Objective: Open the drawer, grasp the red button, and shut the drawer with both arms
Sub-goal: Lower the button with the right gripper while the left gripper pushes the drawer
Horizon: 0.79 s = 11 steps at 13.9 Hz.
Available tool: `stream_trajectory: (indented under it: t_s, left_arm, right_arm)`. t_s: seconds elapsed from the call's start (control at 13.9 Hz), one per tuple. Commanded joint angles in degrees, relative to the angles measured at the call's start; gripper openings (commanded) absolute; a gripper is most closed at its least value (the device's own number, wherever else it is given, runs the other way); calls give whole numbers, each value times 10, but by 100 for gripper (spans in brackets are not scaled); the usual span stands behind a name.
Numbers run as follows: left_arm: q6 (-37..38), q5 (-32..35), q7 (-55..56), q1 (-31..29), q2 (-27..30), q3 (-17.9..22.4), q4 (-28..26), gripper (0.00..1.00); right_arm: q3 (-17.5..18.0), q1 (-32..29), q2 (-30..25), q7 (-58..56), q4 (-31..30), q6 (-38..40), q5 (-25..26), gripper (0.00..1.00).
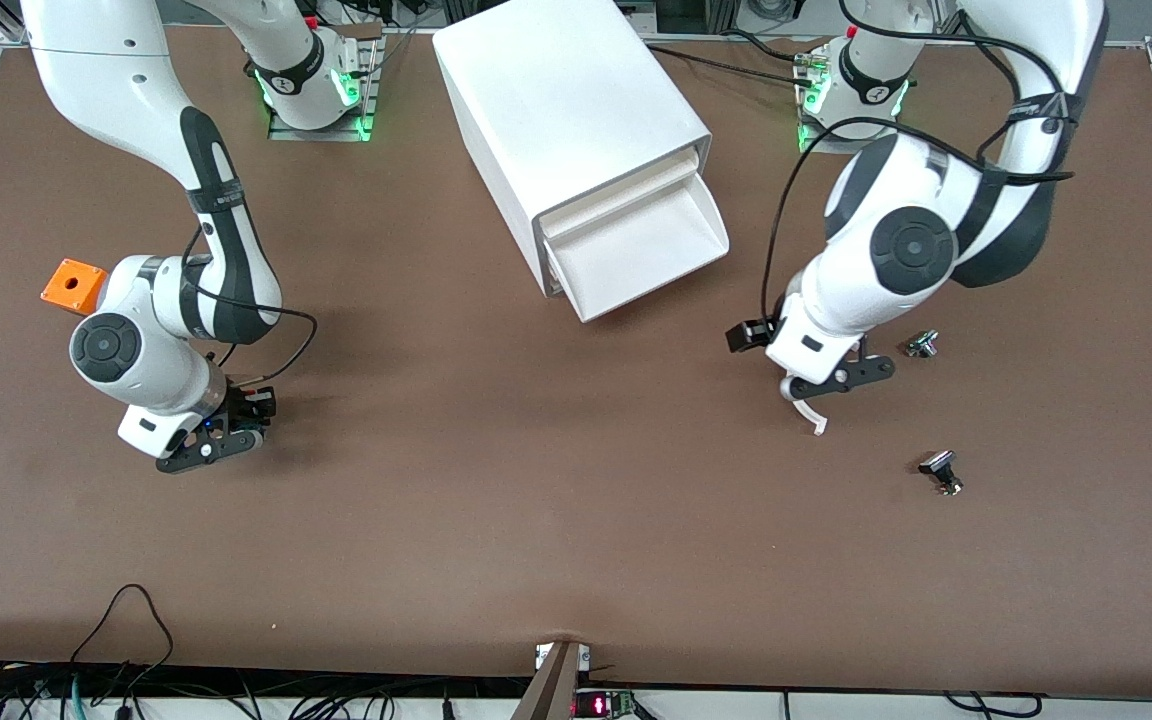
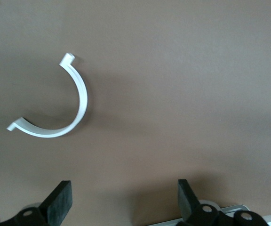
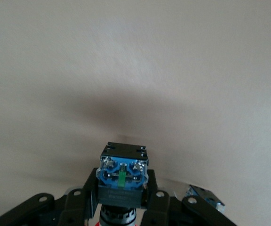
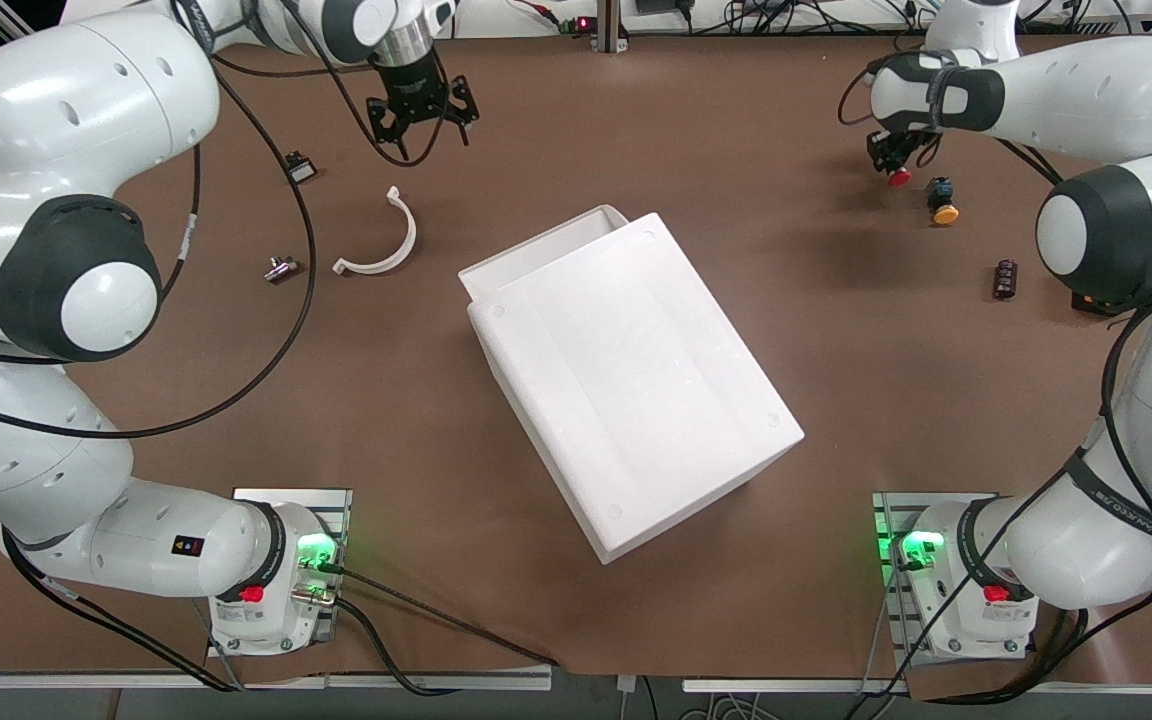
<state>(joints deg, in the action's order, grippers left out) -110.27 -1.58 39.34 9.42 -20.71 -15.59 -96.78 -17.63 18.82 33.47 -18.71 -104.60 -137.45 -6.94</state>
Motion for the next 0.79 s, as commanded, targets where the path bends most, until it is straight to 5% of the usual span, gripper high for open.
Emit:
stream_trajectory:
  t_s: [0.0,0.14,0.29,0.72]
  left_arm:
    - [-97,-4,53,10,29,-28,-98,97]
    - [-206,-3,92,10,45,-48,-172,97]
    - [-219,-2,127,13,45,-55,-186,97]
    - [-249,1,229,34,42,-79,-220,96]
  right_arm:
    - [3,-4,-26,-14,-60,-56,-16,0]
    - [3,-14,-21,-19,-64,-67,-16,7]
    - [3,-14,-21,-19,-61,-68,-17,100]
    - [4,-13,-71,20,-30,-30,-48,100]
